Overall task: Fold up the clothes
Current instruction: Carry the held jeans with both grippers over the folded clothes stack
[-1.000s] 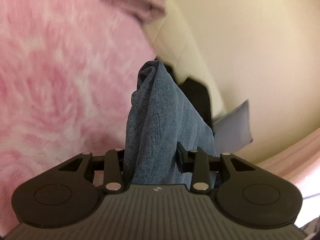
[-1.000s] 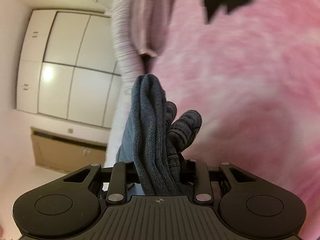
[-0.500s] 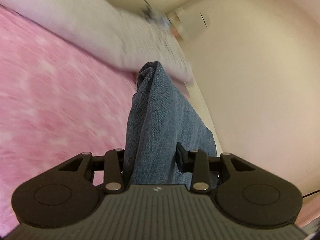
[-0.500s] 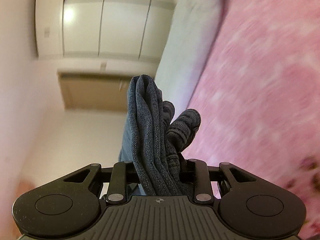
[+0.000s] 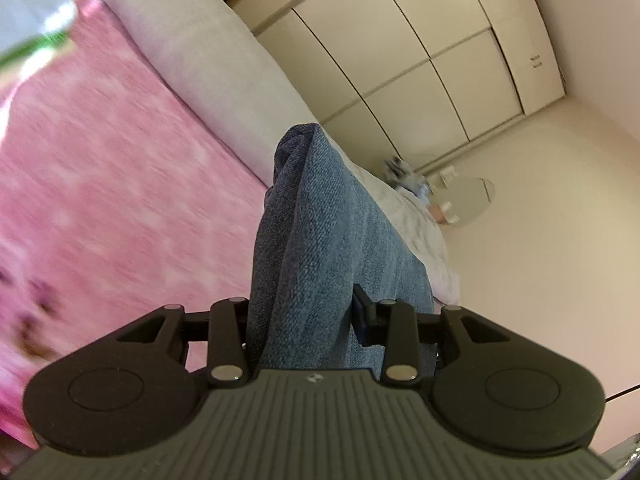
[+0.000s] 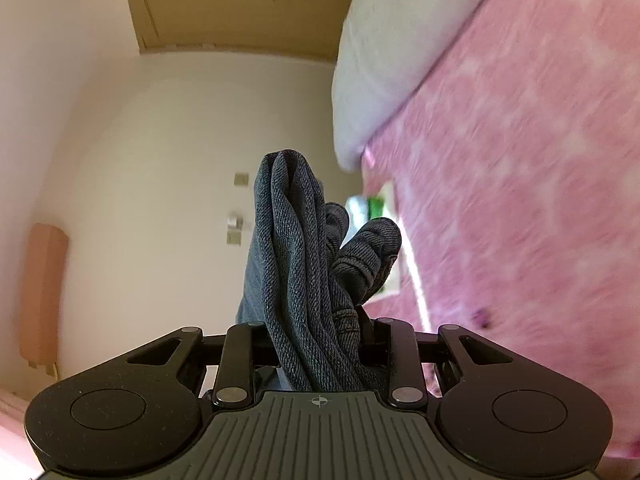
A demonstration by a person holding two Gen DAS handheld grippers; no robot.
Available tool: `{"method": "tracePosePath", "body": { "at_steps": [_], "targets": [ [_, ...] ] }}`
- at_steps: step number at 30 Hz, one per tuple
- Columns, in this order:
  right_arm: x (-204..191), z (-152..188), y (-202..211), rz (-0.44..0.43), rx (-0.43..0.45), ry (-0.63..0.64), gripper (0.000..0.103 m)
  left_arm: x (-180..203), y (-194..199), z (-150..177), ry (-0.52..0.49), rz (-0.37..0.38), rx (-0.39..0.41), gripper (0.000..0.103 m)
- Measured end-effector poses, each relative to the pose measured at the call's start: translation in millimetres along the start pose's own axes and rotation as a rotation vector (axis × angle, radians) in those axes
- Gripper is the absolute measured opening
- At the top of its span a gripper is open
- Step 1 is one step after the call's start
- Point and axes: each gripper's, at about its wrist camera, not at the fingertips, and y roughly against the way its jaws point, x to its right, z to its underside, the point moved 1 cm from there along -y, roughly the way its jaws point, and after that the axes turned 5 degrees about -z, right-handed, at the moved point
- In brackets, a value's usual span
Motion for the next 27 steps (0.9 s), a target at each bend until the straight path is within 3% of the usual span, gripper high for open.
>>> {"method": "tracePosePath", "body": {
  "at_steps": [8,13,19,27],
  "targets": [
    [1.0,29.9,-231.0,0.014,0.022,-0.118,0.029,-146.0,100.4,-165.4,0.001,-0.055,-0.065,0.032],
    [-8.8,25.1,-323.2,0.022,0.035,-0.162,0.029,-200.5,127.8,-242.1,0.0,-0.066,-0.081,0.032],
    [-14.1,-4.4,-400.0,0.057,0.05,-0.148,0.029,-235.4,104.2,-309.9,0.021,-0.06,-0.098,0.032],
    [-12.9,-59.3,-503.6,0.066,0.116,-0.182,0.029,-287.7,50.6,-433.7,-0.018,-0.076,-0.156,0.032]
  ]
}}
